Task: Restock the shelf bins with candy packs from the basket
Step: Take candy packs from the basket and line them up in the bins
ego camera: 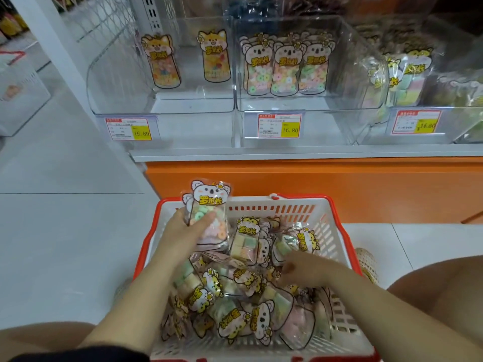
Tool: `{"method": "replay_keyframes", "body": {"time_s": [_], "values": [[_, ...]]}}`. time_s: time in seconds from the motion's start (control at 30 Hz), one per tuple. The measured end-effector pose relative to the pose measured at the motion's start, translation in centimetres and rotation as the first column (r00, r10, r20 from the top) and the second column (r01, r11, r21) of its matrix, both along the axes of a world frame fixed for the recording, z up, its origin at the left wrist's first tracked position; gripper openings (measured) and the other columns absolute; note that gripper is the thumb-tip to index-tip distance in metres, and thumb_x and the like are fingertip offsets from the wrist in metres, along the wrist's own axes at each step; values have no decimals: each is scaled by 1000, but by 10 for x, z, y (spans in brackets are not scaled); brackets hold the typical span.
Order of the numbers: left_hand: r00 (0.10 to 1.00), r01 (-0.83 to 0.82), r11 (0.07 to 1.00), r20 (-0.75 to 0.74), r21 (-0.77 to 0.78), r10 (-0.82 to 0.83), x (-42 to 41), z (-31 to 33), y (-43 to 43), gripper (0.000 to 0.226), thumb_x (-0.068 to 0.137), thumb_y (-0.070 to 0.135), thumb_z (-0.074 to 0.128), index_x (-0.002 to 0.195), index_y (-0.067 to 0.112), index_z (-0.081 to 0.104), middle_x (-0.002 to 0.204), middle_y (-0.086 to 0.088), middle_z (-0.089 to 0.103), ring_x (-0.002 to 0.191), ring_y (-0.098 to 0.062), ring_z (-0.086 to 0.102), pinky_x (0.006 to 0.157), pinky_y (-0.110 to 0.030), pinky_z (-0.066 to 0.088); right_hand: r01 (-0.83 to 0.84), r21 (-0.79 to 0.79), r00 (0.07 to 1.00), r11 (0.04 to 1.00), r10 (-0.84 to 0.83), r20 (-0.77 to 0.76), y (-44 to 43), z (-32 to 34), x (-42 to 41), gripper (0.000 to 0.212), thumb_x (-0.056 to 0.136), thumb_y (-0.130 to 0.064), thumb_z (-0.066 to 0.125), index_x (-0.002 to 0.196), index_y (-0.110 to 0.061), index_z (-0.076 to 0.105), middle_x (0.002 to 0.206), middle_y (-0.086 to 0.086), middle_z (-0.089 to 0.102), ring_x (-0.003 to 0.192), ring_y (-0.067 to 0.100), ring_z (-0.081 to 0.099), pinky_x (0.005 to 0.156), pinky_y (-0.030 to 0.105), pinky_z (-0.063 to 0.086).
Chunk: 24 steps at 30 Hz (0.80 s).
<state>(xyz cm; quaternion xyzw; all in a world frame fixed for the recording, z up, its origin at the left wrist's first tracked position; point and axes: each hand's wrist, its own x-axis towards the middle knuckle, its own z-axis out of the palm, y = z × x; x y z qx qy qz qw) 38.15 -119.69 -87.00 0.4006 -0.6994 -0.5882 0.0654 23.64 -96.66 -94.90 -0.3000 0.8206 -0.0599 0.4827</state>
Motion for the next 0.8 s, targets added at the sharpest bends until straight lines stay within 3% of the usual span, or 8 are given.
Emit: {"method": "replay_keyframes", "body": {"time_s": [0.13,0.2,0.33,0.4,0.5,0.6,0.7,0.8], "values": [[1000,26,999,6,22,-26,0,-7,6,49,91,45,68,132,20,57,110,15,67,100,-7,64,80,-25,46,-70,163,997,984,72,-9,1,-22,24,63,86,-40,72,137,-11,49,135,7,53,117,26,56,96,37,49],[996,87,996,28,9,-87,-1,-10,12,66,93,44,66,148,17,41,123,16,59,103,-2,55,95,-29,40,-58,169,998,984,60,-7,2,-27,25,61,87,-32,73,138,-13,46,137,6,51,114,24,55,91,33,50],[997,66,997,54,-47,-63,1,-17,2,88,88,53,68,158,18,26,160,-1,35,139,-21,42,112,-41,34,73,111,997,991,-70,-34,4,-35,14,44,85,-15,69,128,-12,59,123,6,60,100,21,60,74,29,50],[999,3,998,53,-60,0,4,-17,-7,71,88,51,69,144,16,45,144,0,54,122,-16,56,98,-35,48,188,1,968,982,-185,-168,6,-32,-2,28,87,-12,61,114,-13,68,108,5,67,93,20,64,72,30,54],[998,-70,997,-3,-43,70,10,-19,-17,28,91,41,71,106,27,53,98,17,61,89,1,57,67,-19,41,235,-64,887,970,-241,-394,11,-22,-21,35,86,0,50,108,-21,65,104,5,68,81,18,60,58,25,44],[996,-93,994,-1,-61,93,13,-24,-20,33,88,45,73,110,24,60,103,11,67,96,-8,63,69,-23,43,189,-75,840,979,-201,-505,12,-23,-22,49,81,5,51,115,-28,66,114,4,69,92,21,62,73,28,50],[993,-117,991,-13,-60,116,11,-26,-19,35,90,40,72,115,20,61,104,9,69,89,-2,62,65,-20,42,68,-150,764,986,-148,-628,4,-22,-9,52,79,-4,60,124,-31,64,128,-1,59,117,22,53,98,40,50],[993,-120,990,-15,-75,119,11,-25,-20,34,89,42,72,115,22,62,106,8,70,93,-6,65,70,-23,45,-56,-364,894,930,-116,-433,-18,-6,17,40,88,-19,65,126,-30,62,136,-6,52,123,17,51,100,33,48]]}}
